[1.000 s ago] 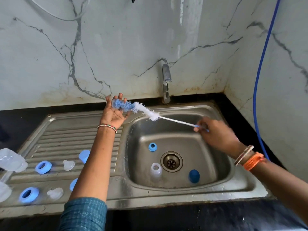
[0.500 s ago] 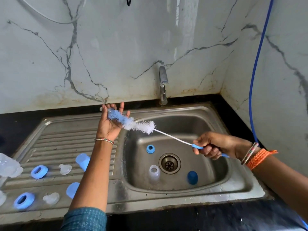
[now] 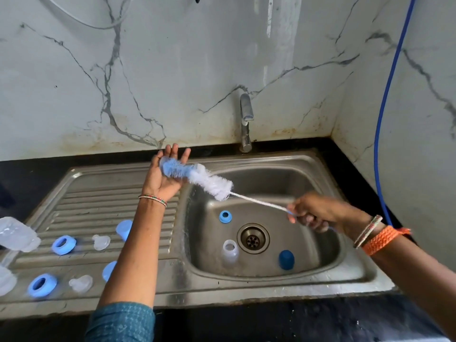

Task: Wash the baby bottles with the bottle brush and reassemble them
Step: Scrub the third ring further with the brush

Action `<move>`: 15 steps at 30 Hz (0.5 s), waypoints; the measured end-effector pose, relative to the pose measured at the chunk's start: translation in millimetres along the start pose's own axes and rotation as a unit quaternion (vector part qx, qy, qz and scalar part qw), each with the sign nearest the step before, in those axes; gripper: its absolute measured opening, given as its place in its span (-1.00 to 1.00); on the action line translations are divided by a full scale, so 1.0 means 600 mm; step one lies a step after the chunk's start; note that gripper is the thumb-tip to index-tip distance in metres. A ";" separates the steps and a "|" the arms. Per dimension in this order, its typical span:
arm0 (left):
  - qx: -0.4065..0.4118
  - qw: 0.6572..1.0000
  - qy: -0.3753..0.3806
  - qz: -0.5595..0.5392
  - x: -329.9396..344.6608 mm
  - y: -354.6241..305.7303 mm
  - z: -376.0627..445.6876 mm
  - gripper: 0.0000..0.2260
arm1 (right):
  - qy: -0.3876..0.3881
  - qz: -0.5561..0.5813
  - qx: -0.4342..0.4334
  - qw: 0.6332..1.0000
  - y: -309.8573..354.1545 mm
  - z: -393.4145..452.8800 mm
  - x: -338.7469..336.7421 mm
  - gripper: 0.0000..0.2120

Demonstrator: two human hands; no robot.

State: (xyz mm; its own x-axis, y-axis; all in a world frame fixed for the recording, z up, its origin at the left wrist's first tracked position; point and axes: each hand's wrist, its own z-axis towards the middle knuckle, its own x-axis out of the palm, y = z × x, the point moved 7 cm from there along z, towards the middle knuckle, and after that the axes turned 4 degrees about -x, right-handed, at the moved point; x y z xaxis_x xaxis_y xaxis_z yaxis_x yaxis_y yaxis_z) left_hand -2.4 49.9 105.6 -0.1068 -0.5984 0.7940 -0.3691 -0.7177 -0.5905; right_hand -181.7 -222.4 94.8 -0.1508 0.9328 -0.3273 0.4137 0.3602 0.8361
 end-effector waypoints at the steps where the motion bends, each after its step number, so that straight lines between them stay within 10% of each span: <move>1: 0.009 1.000 0.017 -0.008 0.009 0.000 -0.002 -0.79 | 0.086 0.080 0.074 0.990 -0.028 0.002 0.028 -0.69; 3: 0.020 0.999 0.021 -0.019 0.015 0.000 -0.003 -0.79 | 0.157 0.124 0.104 0.974 -0.054 0.002 0.061 -0.64; 6: 0.017 0.999 -0.028 -0.028 0.000 -0.001 0.004 -0.72 | 0.028 -0.040 -0.021 0.999 -0.036 0.007 0.037 -0.67; 9: 0.007 0.995 -0.095 0.025 -0.022 -0.001 0.011 -0.62 | -0.238 -0.368 -0.146 0.887 0.024 -0.019 -0.020 -0.80; 13: -0.030 0.977 -0.148 0.149 -0.031 0.006 0.013 -0.66 | -0.400 -0.479 -0.325 0.711 0.087 -0.081 -0.017 -0.93; 15: -0.041 0.974 -0.129 0.180 -0.021 0.008 0.015 -0.59 | -0.368 -0.467 -0.258 0.762 0.091 -0.070 -0.035 -0.92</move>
State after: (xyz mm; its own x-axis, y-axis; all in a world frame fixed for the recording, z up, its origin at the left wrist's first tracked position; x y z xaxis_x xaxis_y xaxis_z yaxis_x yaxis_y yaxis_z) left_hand 5.4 51.0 91.7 -0.0115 -0.8828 0.4695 -0.4237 -0.4210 -0.8020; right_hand -193.9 -222.2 165.8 0.4592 0.0783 -0.8849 -0.0024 0.9962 0.0869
